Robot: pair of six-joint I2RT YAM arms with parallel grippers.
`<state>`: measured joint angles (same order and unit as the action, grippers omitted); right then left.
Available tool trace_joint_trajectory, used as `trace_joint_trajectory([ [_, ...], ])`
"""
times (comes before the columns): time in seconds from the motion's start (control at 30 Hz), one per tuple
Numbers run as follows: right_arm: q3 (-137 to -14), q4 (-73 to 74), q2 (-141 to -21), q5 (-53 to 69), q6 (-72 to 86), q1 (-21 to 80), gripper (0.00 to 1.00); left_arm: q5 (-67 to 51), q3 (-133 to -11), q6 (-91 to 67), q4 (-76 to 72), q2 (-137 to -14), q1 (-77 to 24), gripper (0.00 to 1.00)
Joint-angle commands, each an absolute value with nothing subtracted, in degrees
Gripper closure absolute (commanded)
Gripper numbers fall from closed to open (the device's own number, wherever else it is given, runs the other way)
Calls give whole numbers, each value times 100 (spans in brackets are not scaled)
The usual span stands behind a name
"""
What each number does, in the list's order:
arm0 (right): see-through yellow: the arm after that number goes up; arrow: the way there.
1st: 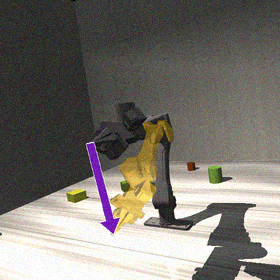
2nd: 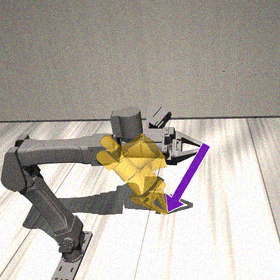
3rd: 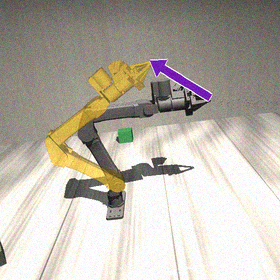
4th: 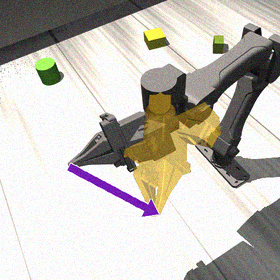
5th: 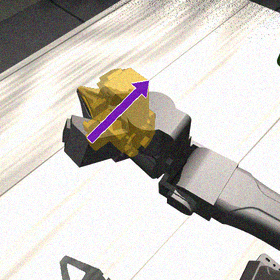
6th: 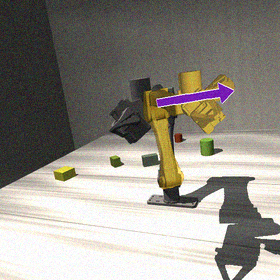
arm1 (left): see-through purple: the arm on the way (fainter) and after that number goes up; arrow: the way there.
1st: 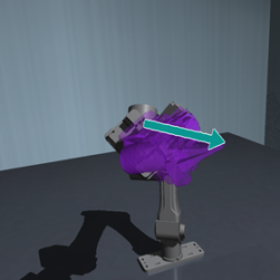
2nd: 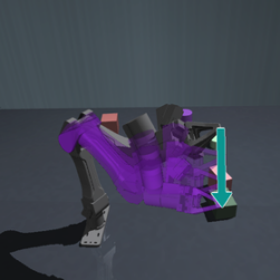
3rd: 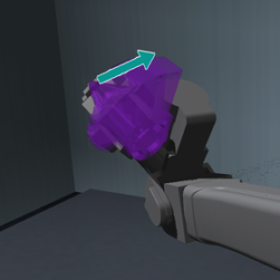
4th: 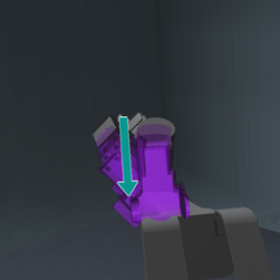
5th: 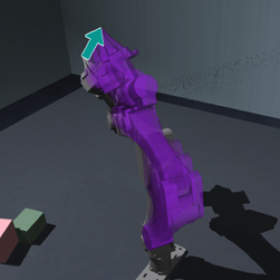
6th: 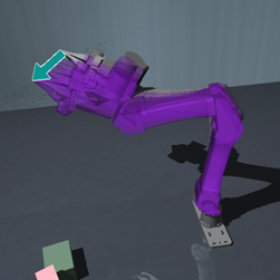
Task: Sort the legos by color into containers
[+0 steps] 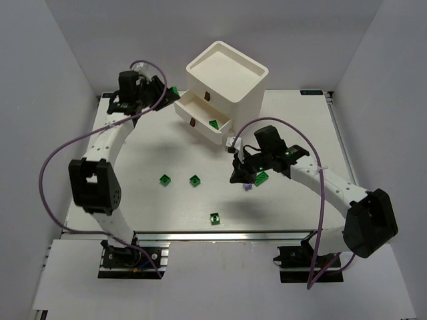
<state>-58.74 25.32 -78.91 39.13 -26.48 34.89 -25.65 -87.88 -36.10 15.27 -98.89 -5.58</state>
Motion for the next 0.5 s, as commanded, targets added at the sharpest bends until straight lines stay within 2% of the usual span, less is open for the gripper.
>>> trace_joint_trajectory([
  [0.0, -5819, 2347, -7611, 4201, -2734, 3507, 85, -2892, -9716, -4007, 1520, -10484, -826, 99],
  [0.2, -5748, 2250, -7515, 4017, -2558, 3489, 73, -2488, -10888, -4447, 1766, -11539, -1151, 91],
  [0.33, -5687, 2233, -7444, 3946, -2549, 3489, 66, -2154, -11118, -4526, 2012, -11768, -1274, 67],
  [0.37, -5660, 2206, -7427, 3938, -2549, 3472, 65, -2101, -11136, -4526, 2082, -11803, -1274, 52],
  [0.47, -5590, 2188, -7400, 3894, -2558, 3481, 57, -2030, -11180, -4509, 2171, -11795, -1274, 37],
])
